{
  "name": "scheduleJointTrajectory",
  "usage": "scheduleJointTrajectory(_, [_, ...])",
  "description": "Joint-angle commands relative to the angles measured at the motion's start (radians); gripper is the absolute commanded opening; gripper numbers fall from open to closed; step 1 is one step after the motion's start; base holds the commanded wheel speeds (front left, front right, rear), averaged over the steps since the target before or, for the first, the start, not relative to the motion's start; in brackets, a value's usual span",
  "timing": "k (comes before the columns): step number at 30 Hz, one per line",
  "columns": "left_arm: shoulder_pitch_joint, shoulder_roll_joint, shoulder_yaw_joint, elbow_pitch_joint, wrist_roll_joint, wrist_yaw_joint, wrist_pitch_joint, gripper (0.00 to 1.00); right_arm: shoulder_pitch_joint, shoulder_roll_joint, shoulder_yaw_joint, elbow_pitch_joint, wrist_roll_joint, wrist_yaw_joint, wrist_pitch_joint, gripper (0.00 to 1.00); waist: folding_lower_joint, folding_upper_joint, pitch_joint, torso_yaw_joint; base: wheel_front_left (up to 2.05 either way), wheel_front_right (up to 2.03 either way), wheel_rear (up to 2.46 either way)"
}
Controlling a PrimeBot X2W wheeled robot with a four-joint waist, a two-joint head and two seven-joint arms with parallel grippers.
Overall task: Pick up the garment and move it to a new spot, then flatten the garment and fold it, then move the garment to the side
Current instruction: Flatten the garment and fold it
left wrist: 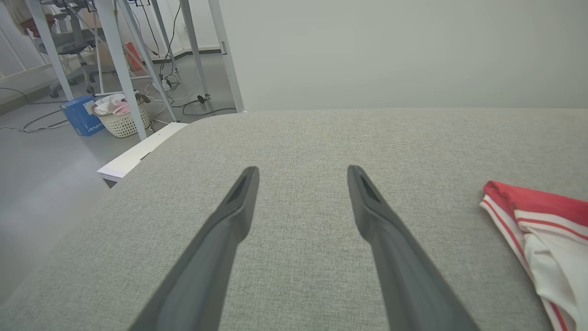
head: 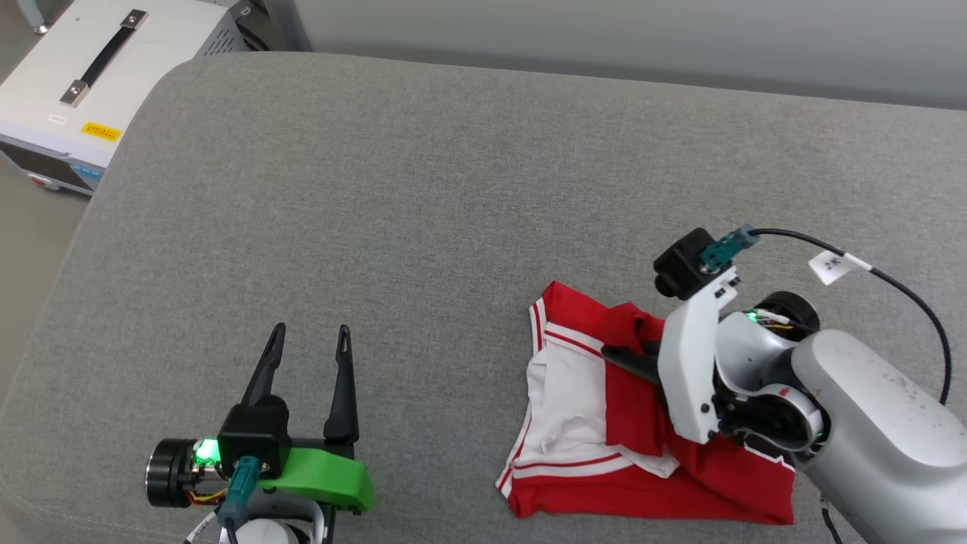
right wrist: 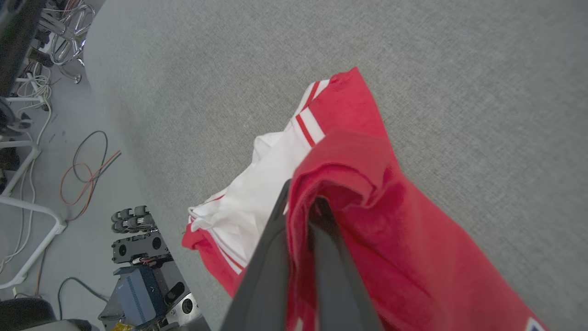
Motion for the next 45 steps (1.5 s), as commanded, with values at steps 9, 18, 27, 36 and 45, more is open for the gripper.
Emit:
scheduleJointTrajectory(9, [-0.045, -0.011, -0.001, 0.005, 0.005, -0.006, -0.006, 1.0, -0.083, 0.053, 0.17, 0.205, -0.016, -0.001, -0.07, 0.0, 0.0, 0.0, 0.036, 0.024, 0.0, 0.0, 0.0])
scheduleJointTrajectory(18, [-0.036, -0.013, 0.01, 0.012, 0.013, -0.004, -0.006, 1.0, -0.129, 0.033, 0.244, 0.246, 0.004, -0.001, -0.18, 1.0, 0.0, 0.0, 0.008, 0.003, 0.0, 0.0, 0.0])
scheduleJointTrajectory(27, [0.001, 0.0, 0.033, 0.005, 0.02, 0.0, -0.006, 1.0, -0.094, -0.097, 0.163, 0.097, -0.02, -0.001, -0.381, 1.0, 0.0, 0.0, -0.066, -0.042, 0.0, 0.0, 0.0])
scheduleJointTrajectory(36, [0.033, 0.008, 0.045, -0.017, 0.021, -0.001, -0.006, 1.0, 0.049, -0.107, -0.147, 0.098, -0.301, -0.001, -0.68, 1.0, 0.0, 0.0, -0.118, -0.092, 0.0, 0.0, 0.0])
scheduleJointTrajectory(45, [0.06, 0.014, 0.053, -0.038, 0.022, 0.0, -0.006, 1.0, 0.241, 0.077, -0.559, 0.069, -0.592, -0.001, -0.897, 1.0, 0.0, 0.0, -0.145, -0.125, 0.0, 0.0, 0.0])
